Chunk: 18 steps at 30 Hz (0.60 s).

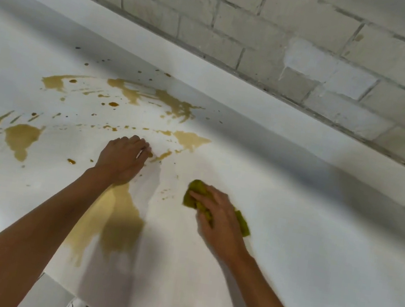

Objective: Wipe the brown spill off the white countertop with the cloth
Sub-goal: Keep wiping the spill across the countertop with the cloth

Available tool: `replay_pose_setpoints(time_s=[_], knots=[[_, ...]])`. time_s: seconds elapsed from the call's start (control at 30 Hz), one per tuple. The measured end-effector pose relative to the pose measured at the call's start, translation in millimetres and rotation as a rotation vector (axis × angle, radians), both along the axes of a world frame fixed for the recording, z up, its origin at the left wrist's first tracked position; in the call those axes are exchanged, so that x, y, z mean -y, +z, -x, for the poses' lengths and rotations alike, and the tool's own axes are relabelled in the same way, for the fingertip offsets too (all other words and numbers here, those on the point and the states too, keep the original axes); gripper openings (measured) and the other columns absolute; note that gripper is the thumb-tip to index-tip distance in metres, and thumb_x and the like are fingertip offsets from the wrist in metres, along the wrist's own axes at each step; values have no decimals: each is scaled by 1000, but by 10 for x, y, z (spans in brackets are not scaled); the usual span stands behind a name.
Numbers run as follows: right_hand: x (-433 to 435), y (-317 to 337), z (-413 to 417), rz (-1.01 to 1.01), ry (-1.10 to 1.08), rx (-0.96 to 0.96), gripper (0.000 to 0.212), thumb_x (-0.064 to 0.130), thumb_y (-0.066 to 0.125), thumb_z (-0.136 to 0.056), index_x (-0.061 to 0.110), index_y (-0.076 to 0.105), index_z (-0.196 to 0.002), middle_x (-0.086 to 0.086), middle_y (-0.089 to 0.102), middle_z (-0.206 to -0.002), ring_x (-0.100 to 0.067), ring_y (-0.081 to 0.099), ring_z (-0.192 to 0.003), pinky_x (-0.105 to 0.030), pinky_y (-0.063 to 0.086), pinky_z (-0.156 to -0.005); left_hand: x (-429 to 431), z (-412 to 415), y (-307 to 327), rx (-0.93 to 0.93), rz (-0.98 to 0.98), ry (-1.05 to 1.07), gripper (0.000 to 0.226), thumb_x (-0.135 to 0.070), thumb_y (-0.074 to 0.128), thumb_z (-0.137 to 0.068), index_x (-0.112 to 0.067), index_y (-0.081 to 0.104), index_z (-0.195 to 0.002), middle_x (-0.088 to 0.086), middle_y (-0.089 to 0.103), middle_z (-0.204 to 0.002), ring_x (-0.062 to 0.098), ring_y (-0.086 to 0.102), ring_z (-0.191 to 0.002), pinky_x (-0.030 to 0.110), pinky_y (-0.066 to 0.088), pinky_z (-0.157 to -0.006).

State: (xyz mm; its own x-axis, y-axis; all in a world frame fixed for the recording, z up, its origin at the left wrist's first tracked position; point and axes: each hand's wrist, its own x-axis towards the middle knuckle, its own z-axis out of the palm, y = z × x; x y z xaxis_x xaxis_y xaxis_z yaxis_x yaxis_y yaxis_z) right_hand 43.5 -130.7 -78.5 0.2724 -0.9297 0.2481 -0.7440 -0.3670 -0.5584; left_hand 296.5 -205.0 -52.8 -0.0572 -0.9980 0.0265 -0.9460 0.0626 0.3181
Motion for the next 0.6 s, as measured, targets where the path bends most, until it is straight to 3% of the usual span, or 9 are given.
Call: replay_pose_setpoints(time_s=[0.17, 0.3, 0.4, 0.47, 0.6], knots=[[499, 111, -243, 2, -249, -91, 42, 6, 53, -86, 16, 56, -127, -7, 48, -139, -26, 43, -124, -25, 31, -105, 61, -132, -46, -2, 55, -106, 35, -31, 32, -100, -14, 58, -117, 6, 59, -114, 27, 54, -99, 37, 39, -86], [177, 66, -744, -19, -165, -70, 40, 9, 54, -88, 18, 57, -126, -5, 48, -139, -20, 41, -127, -26, 29, -110, 121, -254, -75, 25, 84, -210, 33, -29, 37, -98, -12, 58, -119, 6, 59, -114, 28, 53, -102, 38, 40, -85], [-346, 29, -756, -20, -107, -65, 39, 14, 54, -87, 26, 59, -123, 3, 49, -137, -9, 37, -128, -18, 22, -108, 160, -372, -111, 46, 109, -300, 33, -28, 40, -97, -13, 56, -122, 7, 59, -114, 28, 53, -101, 40, 42, -84], [-539, 46, -557, -42, -200, -65, 40, 13, 56, -87, 28, 58, -124, 4, 48, -139, -10, 38, -130, -23, 27, -110, 169, -433, -135, 52, 127, -343, 34, -29, 39, -97, -14, 55, -123, 5, 60, -115, 28, 53, -100, 40, 43, -83], [-351, 119, -381, -56, -527, -81, 43, 0, 56, -86, 17, 58, -125, -9, 50, -137, -29, 46, -125, -38, 37, -107, 189, -522, -152, 45, 113, -422, 43, -35, 31, -96, -14, 52, -127, 3, 58, -121, 27, 52, -104, 39, 43, -86]])
